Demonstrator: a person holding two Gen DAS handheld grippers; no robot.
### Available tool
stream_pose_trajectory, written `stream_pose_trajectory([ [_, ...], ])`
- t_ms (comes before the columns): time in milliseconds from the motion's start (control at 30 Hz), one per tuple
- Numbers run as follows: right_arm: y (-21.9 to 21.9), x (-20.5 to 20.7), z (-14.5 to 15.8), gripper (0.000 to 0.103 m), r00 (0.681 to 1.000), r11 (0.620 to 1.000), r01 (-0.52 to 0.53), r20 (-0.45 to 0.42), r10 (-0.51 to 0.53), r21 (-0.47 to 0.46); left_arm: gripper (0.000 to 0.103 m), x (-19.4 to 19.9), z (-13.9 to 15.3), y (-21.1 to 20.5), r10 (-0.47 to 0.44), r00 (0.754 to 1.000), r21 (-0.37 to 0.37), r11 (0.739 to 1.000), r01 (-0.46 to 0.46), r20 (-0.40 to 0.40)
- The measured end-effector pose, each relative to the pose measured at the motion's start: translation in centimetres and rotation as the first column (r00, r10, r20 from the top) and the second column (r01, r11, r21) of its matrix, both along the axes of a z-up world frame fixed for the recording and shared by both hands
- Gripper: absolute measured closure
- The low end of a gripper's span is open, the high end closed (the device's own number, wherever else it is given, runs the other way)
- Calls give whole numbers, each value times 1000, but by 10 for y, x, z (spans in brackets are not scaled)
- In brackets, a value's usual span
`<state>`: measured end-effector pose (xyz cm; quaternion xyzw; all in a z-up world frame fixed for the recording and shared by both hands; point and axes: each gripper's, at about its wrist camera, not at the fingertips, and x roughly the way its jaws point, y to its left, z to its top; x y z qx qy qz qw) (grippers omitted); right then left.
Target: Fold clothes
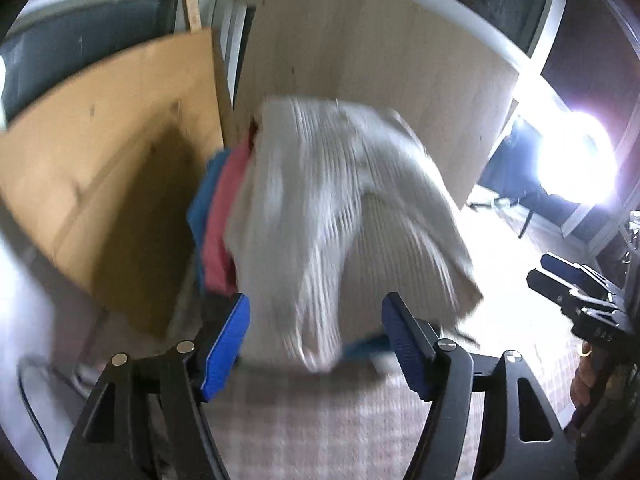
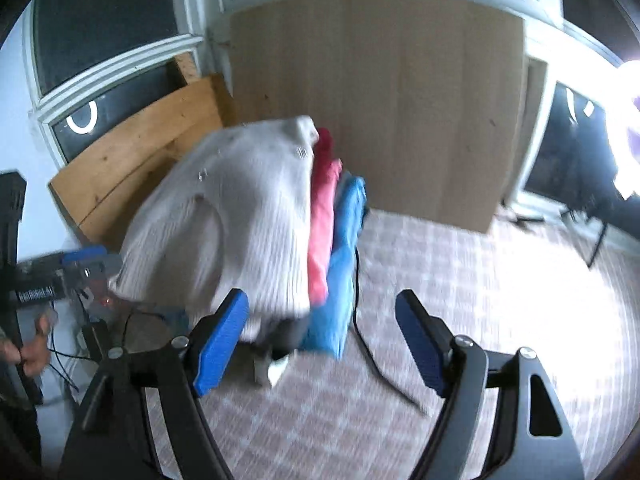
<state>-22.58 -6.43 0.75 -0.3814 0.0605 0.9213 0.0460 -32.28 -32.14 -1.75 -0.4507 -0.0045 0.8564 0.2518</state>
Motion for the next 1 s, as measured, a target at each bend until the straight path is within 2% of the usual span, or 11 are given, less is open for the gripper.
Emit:
stream_pose_trajectory([
  [167,4,38,6,28,998,997,66,3,-66,26,35,38,8,12,-17,1000,-51,999,16,-25],
  [267,8,63,13,28,996,996,88,-17,-87,35,27,59,17,17,-16,999,-56,998,14,-43],
  [500,20,105,23,28,997,997,67,-44,-65,49,25,107,34,36,57,994,-98,993,-66,-92],
  [600,28,124,28,28,998,996,52,-51,-49,74,25,124,34,43,109,992,-118,986,-116,-66],
  [867,55,175,34,28,998,995,15,-65,-9,98,25,184,32,56,236,972,-83,968,-236,-2],
  [1000,69,197,33,28,998,996,-7,-69,13,86,25,210,29,70,264,964,-102,960,-260,29],
])
